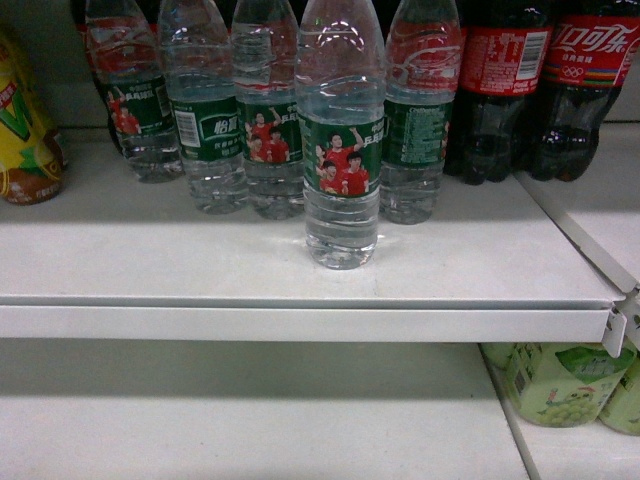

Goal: Move water from second to third shelf

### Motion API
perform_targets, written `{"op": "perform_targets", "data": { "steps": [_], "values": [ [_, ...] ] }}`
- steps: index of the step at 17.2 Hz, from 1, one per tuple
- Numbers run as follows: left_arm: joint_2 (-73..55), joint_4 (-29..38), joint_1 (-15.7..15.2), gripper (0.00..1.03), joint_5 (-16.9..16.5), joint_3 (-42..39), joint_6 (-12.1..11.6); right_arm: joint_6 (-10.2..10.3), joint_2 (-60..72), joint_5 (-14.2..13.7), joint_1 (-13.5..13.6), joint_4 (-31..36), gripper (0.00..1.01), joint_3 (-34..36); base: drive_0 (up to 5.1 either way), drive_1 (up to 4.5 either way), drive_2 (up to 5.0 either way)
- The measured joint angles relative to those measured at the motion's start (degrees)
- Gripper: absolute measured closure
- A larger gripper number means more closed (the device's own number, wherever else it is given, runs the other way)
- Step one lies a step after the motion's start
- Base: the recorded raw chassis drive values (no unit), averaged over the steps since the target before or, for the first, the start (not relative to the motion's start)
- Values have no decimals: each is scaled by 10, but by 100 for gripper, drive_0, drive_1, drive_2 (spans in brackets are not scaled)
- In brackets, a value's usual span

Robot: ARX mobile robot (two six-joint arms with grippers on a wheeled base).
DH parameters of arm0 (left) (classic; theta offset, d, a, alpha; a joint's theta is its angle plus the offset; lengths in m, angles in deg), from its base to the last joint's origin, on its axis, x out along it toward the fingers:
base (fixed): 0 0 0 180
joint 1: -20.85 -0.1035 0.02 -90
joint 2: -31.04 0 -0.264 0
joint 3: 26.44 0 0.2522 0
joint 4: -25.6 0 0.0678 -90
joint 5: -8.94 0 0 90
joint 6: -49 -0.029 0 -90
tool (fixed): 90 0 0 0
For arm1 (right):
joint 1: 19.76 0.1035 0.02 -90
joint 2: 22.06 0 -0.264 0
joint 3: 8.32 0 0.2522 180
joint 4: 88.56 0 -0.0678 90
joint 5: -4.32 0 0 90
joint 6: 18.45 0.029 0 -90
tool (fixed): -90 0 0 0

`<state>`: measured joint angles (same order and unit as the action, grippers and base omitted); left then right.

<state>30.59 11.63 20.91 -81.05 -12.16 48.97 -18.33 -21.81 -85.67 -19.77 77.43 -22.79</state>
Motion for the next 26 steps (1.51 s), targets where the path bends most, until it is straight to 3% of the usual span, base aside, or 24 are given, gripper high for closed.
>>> {"op": "perform_targets", "data": {
  "steps": [23, 26],
  "values": [
    [0, 0, 0, 5, 0, 0, 0, 0, 0, 0, 0, 0, 3, 0, 0, 0, 0],
    [0, 0, 0, 5, 0, 0, 0, 16, 28, -9, 0, 7, 3, -2, 0, 0, 0]
  ]
}}
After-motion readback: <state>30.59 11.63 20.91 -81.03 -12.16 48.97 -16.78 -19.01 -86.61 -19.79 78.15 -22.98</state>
